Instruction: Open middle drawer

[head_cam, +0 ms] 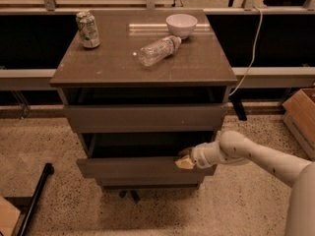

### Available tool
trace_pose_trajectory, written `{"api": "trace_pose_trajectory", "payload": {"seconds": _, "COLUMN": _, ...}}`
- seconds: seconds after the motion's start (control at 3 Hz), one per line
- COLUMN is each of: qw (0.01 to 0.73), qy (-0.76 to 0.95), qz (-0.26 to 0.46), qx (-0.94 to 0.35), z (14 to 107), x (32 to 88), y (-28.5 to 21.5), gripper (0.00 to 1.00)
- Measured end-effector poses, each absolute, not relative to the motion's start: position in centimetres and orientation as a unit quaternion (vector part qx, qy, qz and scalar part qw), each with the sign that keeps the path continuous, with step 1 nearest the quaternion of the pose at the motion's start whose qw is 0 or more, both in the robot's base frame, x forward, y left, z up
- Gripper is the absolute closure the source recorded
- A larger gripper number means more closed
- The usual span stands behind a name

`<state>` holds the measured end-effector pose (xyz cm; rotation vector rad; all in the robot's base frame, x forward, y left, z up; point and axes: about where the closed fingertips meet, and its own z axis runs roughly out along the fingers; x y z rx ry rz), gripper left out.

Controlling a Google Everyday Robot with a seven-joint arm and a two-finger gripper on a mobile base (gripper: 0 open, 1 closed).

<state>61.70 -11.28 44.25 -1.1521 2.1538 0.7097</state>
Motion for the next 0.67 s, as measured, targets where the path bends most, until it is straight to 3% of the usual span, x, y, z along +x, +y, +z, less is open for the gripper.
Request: {"api": "trace_pose_trajectory", "payload": {"seconds": 0.67, "qw": 0.295, "qy": 0.809, "qz": 0.267, "qx": -0.433, "z": 44.39, "x": 61.70, "y": -11.28, "gripper": 0.58}}
